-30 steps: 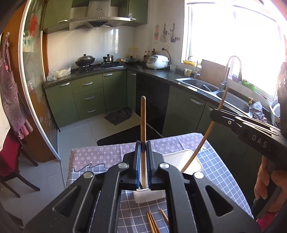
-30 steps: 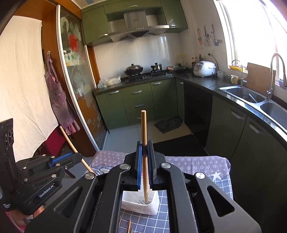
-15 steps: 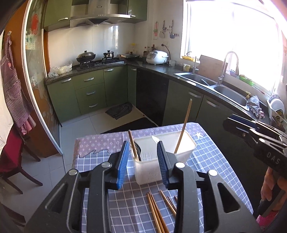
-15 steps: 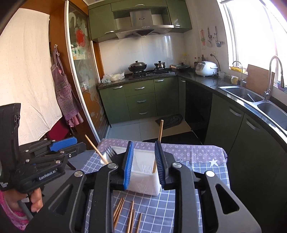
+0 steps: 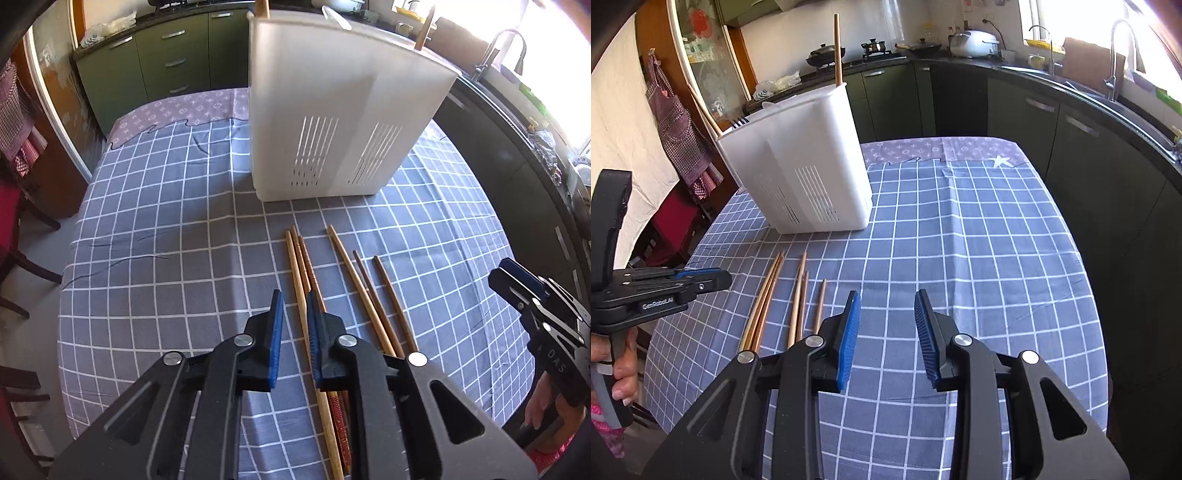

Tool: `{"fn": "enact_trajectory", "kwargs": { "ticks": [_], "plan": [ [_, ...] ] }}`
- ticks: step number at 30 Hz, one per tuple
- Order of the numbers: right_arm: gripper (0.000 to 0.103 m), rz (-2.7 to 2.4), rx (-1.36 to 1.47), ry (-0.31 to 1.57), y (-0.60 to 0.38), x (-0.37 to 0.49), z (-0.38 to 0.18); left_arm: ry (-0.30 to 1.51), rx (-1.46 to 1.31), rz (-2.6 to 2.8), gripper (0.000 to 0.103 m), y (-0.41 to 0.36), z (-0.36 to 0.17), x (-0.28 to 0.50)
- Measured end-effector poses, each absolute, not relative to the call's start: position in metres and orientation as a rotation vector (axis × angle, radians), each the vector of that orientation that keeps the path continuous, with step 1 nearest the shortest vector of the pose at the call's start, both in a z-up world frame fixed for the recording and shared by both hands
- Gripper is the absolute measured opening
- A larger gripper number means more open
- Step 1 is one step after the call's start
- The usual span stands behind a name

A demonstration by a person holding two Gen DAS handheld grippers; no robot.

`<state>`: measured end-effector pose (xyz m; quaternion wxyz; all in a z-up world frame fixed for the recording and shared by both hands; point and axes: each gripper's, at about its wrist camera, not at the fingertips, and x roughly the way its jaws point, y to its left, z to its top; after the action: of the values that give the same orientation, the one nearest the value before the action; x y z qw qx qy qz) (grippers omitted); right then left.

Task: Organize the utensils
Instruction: 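Move both tools back down to the remaining chopsticks, then grasp another chopstick with the left tool while the right tool reaches the chopsticks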

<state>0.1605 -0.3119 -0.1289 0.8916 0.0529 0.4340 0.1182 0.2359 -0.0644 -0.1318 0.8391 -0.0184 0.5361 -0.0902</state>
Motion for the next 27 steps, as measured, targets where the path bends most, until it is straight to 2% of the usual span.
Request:
{"fn": "enact_trajectory", "kwargs": {
  "ticks": [7,23,27],
  "plan": [
    [0.033,0.259,0.133,0.909,-0.315,0.164,-0.131,1.206,-0.031,-0.172,0.009,-0.069,-0.155,0.250],
    [0.034,0.276,0.174,0.930,-0.319,0.166,-0.137,1.240,0.024,-0.154,0.009,-0.085,-0.171,0.261],
    [0.038,0.282,0.172,0.932,-0.317,0.165,-0.137,1.234,0.048,-0.137,0.009,-0.096,-0.173,0.263]
  ]
}}
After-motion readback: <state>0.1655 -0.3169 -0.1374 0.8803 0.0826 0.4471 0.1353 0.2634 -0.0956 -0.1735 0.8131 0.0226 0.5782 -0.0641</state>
